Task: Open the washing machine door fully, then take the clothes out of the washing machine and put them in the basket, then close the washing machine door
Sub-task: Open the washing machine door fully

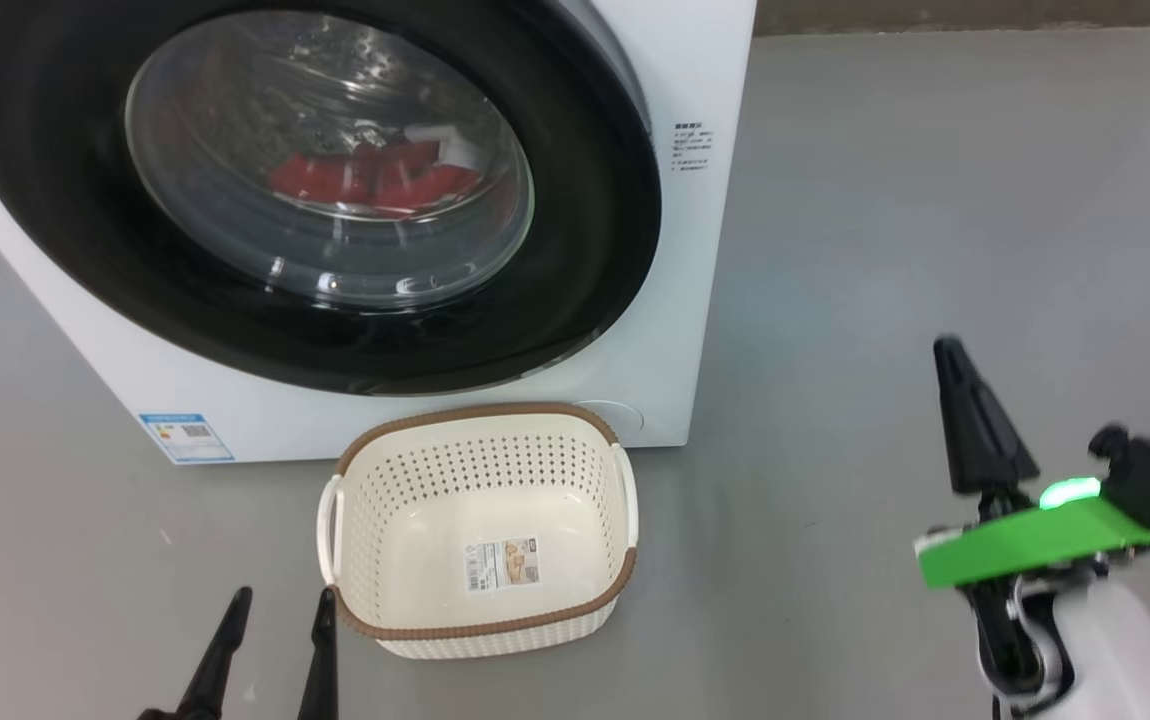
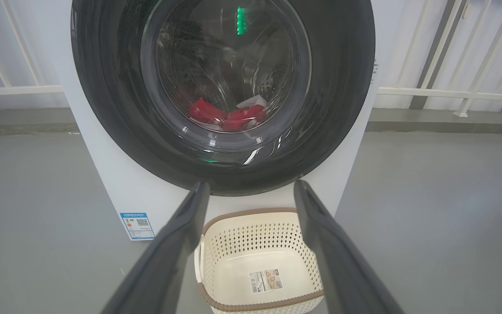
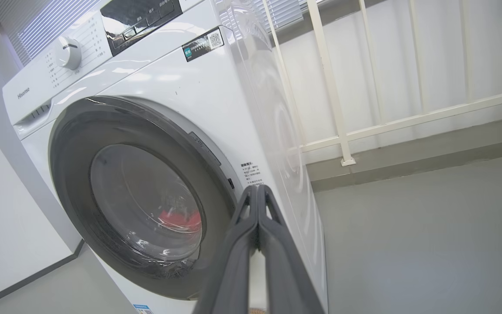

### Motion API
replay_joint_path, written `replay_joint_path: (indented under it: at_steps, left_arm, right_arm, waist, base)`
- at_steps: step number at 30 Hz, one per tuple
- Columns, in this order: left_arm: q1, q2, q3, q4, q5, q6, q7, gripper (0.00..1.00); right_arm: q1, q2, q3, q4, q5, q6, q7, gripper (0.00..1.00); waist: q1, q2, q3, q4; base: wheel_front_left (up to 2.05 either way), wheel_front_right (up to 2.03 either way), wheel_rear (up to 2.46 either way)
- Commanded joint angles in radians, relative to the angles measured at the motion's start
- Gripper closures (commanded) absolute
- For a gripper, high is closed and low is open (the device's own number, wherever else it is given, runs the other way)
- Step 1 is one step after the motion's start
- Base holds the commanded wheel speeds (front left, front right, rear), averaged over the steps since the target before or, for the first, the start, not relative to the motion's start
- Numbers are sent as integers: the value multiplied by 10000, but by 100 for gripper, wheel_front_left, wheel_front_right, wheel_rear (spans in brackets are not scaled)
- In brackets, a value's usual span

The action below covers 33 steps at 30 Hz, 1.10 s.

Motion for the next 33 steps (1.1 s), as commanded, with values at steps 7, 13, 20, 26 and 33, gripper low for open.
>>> replay_joint_path:
  at_steps: [7,13,20,26,33]
  left_arm:
    - [-685,32,68,-299,-96,33,-122,0]
    - [-995,32,-38,-298,-144,-3,-122,0]
    - [-1327,32,-161,-213,-136,-89,-122,0]
    - [-1560,32,-270,-104,-163,-176,-122,0]
    - [-1836,32,-428,29,-209,-286,-122,0]
  right_arm:
    - [-1993,-156,391,-50,613,6,-91,100]
    - [-3401,-292,483,143,1070,6,-91,100]
    - [-4839,-725,840,1041,2530,6,-91,100]
    - [-5990,-1465,1921,1760,4662,6,-54,100]
    - [-7280,-2253,2923,2530,7167,6,1005,100]
  waist:
    - [0,0,351,359]
    - [0,0,724,614]
    - [0,0,1081,933]
    - [0,0,1360,1229]
    - [0,0,1764,1564]
  base:
    - [0,0,0]
    - [0,0,0]
    - [0,0,0]
    - [0,0,0]
    - [0,0,0]
